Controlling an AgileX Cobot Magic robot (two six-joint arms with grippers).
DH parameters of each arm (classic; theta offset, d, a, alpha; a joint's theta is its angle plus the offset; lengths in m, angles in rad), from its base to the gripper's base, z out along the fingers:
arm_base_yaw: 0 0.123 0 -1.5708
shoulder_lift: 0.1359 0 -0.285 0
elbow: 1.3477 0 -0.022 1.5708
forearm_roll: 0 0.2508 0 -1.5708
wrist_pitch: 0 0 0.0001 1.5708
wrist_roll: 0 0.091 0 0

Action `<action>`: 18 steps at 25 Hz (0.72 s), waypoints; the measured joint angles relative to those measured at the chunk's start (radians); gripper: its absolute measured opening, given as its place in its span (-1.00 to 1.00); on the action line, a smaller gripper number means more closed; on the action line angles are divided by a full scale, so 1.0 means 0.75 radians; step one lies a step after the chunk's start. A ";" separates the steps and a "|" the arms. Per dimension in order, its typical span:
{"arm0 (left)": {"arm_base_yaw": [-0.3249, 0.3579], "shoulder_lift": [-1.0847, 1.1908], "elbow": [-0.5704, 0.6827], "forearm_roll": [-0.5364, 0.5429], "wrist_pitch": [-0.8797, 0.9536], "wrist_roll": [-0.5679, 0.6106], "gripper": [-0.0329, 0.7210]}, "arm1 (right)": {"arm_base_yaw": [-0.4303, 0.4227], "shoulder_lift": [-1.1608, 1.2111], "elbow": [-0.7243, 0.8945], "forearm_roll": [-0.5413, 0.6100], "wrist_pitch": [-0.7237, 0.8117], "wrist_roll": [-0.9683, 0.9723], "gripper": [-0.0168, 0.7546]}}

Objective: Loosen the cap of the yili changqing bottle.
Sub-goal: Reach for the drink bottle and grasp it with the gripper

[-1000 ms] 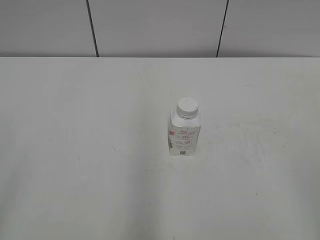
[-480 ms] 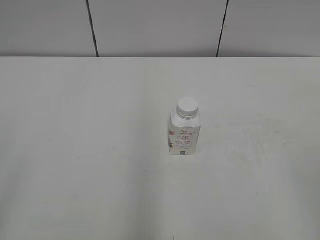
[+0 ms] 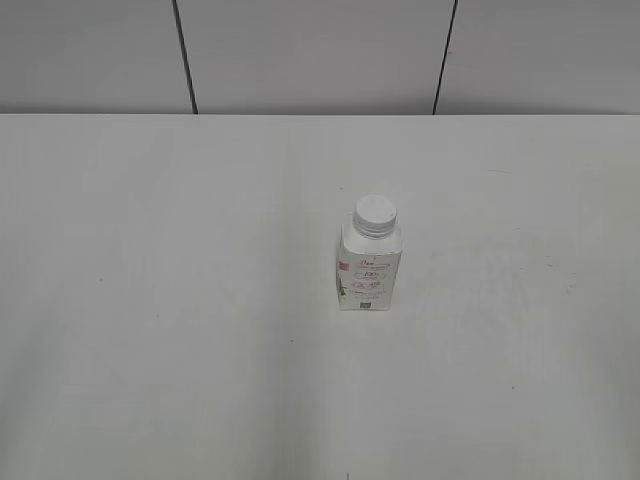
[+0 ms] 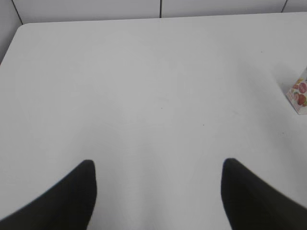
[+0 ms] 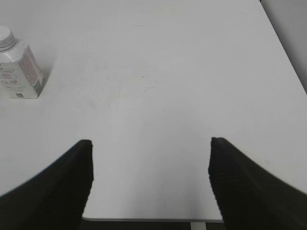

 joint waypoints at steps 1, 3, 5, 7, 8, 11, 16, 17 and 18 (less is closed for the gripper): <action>0.000 0.000 0.000 0.000 0.000 0.000 0.41 | 0.000 0.000 0.000 0.000 0.000 0.000 0.57; 0.000 0.000 0.000 0.000 0.000 0.000 0.41 | 0.000 0.000 0.000 0.000 0.000 0.000 0.57; 0.000 0.000 0.000 0.001 0.000 0.000 0.41 | 0.000 0.000 0.000 0.000 0.000 0.000 0.57; 0.000 0.000 0.000 0.006 0.000 0.000 0.41 | 0.000 0.000 0.000 0.000 0.000 0.000 0.57; 0.000 0.000 0.000 0.011 0.000 0.000 0.41 | 0.000 0.000 0.000 0.000 0.000 0.000 0.57; 0.000 0.000 0.000 0.018 0.000 0.000 0.41 | 0.000 0.000 0.000 0.000 0.000 0.000 0.57; 0.000 0.000 0.000 0.021 0.000 0.000 0.41 | 0.000 0.000 0.000 0.000 0.000 0.000 0.57; 0.000 0.000 0.000 0.021 0.000 0.000 0.41 | 0.000 0.000 0.000 0.000 0.000 0.000 0.57; 0.000 0.000 0.000 0.021 -0.001 0.000 0.41 | 0.000 0.000 0.000 0.000 0.000 0.000 0.57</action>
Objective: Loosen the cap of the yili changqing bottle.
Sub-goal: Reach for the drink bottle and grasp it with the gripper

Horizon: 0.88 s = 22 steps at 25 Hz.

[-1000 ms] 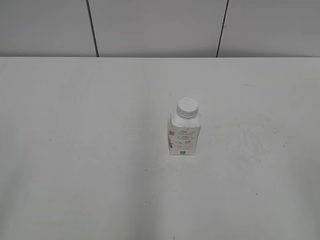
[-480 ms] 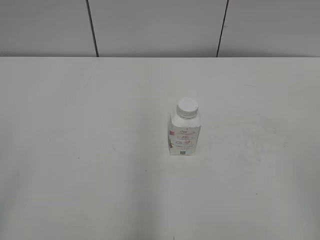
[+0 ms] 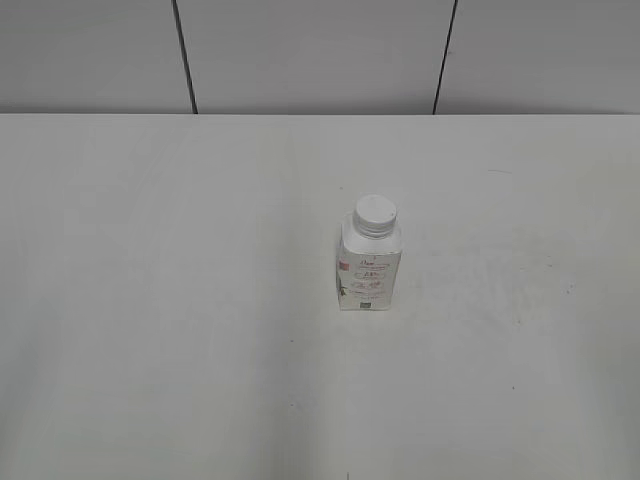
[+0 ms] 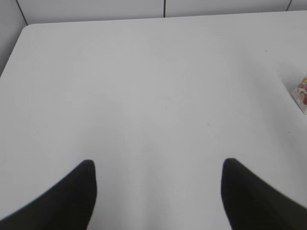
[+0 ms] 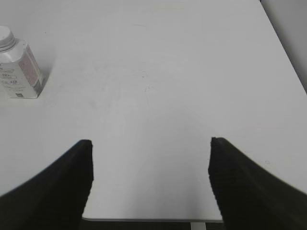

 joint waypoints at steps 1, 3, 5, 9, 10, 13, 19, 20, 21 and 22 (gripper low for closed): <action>0.000 0.000 0.000 0.000 -0.001 0.000 0.41 | 0.000 0.000 0.000 0.000 0.000 0.000 0.57; 0.000 0.000 0.000 0.000 -0.002 0.000 0.41 | 0.000 0.000 0.000 0.000 0.000 0.000 0.57; 0.000 0.000 0.000 0.000 -0.008 0.000 0.41 | 0.000 0.000 0.000 0.000 0.000 0.000 0.57; 0.000 0.000 -0.017 0.006 -0.089 0.000 0.41 | 0.000 0.000 0.000 0.000 0.000 0.000 0.57; 0.000 0.000 -0.018 0.011 -0.128 0.000 0.41 | 0.000 0.000 0.000 0.000 0.000 0.000 0.57; 0.000 0.000 -0.019 0.043 -0.261 0.000 0.41 | 0.000 0.000 0.000 0.000 0.000 0.000 0.57; 0.000 0.018 0.037 0.051 -0.595 0.000 0.41 | 0.000 0.000 0.000 0.000 0.000 0.000 0.57; 0.000 0.034 0.061 0.051 -0.645 0.000 0.41 | 0.000 0.000 0.000 0.000 0.000 0.000 0.57; 0.000 0.056 0.085 0.051 -0.701 0.000 0.41 | 0.000 0.000 0.000 0.000 0.000 0.000 0.57; 0.000 0.074 0.101 0.051 -0.742 0.000 0.41 | 0.000 0.000 0.000 0.000 0.000 0.000 0.57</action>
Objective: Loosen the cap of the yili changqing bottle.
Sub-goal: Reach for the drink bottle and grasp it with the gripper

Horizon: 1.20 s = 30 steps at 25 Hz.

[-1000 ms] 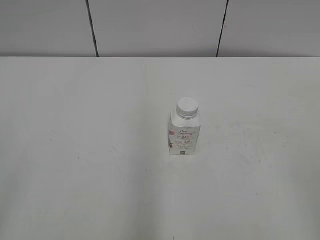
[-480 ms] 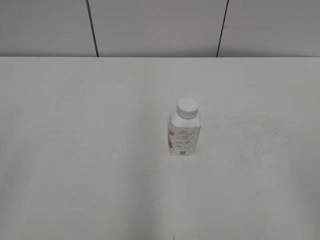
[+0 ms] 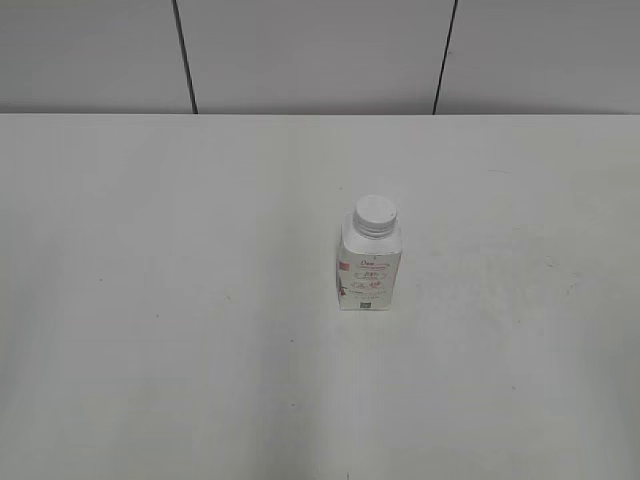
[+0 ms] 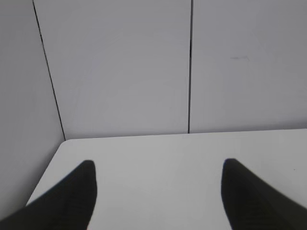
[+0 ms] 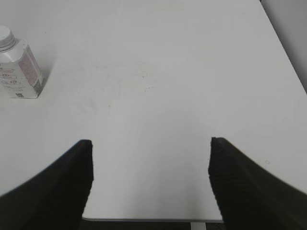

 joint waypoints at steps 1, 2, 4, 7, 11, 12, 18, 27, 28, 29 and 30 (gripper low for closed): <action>0.000 0.022 0.012 0.000 -0.019 0.000 0.41 | 0.000 0.000 0.000 0.000 0.000 0.000 0.57; 0.000 0.043 0.020 0.000 -0.029 0.000 0.41 | 0.000 0.000 0.000 0.000 0.000 0.000 0.57; 0.000 0.077 0.021 0.000 -0.034 0.000 0.41 | 0.000 0.000 0.000 0.000 0.000 0.000 0.57; 0.000 0.111 0.021 0.000 -0.065 0.000 0.41 | 0.000 0.000 0.000 0.000 0.000 0.000 0.57; 0.000 0.170 0.021 0.000 -0.280 0.000 0.41 | 0.000 0.000 0.000 0.000 0.000 0.000 0.57; 0.000 0.193 0.021 0.000 -0.334 0.000 0.41 | 0.000 0.000 0.000 0.000 0.000 0.000 0.57; 0.000 0.369 0.021 0.000 -0.482 0.000 0.41 | 0.000 0.000 0.000 0.001 0.000 0.000 0.57; 0.000 0.529 0.022 -0.007 -0.651 0.000 0.41 | 0.000 0.000 0.000 0.010 0.000 0.000 0.57; 0.000 0.550 0.022 -0.008 -0.671 0.000 0.41 | 0.000 0.000 0.000 0.013 0.000 0.000 0.57; 0.000 0.572 0.022 -0.018 -0.692 0.000 0.41 | 0.000 0.000 0.000 0.016 0.000 0.000 0.57; 0.000 0.601 0.022 -0.018 -0.701 0.000 0.41 | 0.000 0.000 0.000 0.017 0.000 0.000 0.57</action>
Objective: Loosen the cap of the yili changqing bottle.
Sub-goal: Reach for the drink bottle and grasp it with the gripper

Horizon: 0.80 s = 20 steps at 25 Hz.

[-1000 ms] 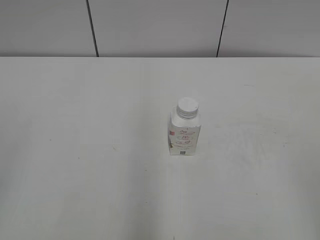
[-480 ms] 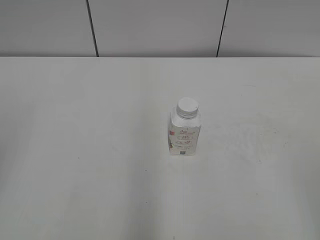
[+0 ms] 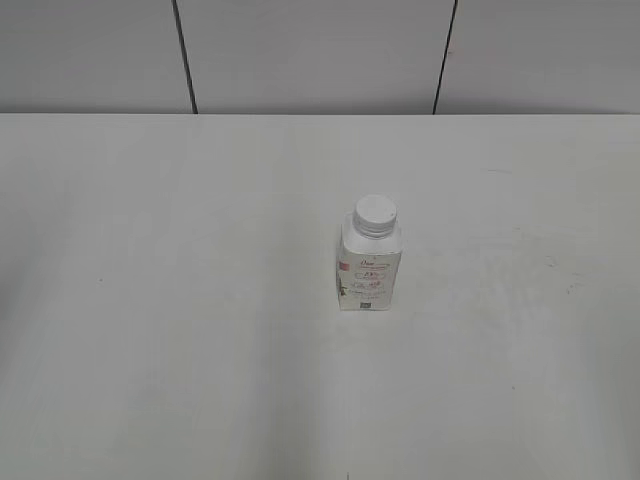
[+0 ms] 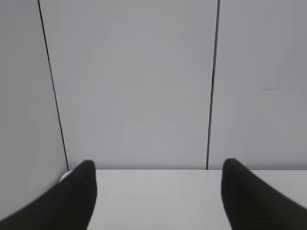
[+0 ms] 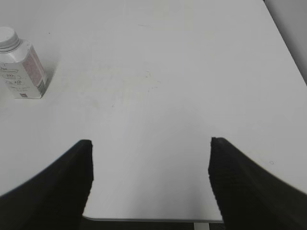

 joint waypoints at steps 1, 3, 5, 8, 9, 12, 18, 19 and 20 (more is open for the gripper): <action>0.000 0.032 0.000 0.001 -0.006 0.000 0.41 | 0.000 0.000 0.000 0.000 0.000 0.000 0.57; 0.000 0.093 0.000 0.001 -0.023 0.000 0.41 | 0.000 0.000 0.000 0.002 0.000 0.000 0.57; 0.000 0.163 0.000 0.001 -0.048 0.000 0.41 | 0.000 0.000 0.000 0.004 0.000 0.000 0.57; 0.000 0.269 0.000 0.001 -0.122 0.000 0.41 | 0.000 0.000 0.000 0.005 0.000 0.000 0.57; 0.000 0.302 0.000 0.003 -0.146 0.000 0.41 | 0.000 0.000 0.000 0.005 0.000 0.000 0.57; 0.000 0.456 0.000 0.003 -0.190 0.000 0.41 | 0.000 0.000 0.000 0.005 0.000 0.000 0.57; 0.000 0.646 0.000 0.003 -0.295 0.000 0.41 | 0.000 0.000 0.000 0.010 0.000 0.000 0.57; 0.000 0.676 0.000 0.003 -0.326 0.000 0.41 | 0.000 0.000 0.000 0.011 0.000 0.000 0.57; 0.000 0.700 0.000 0.003 -0.354 0.000 0.41 | 0.000 0.000 0.000 0.012 0.000 0.000 0.57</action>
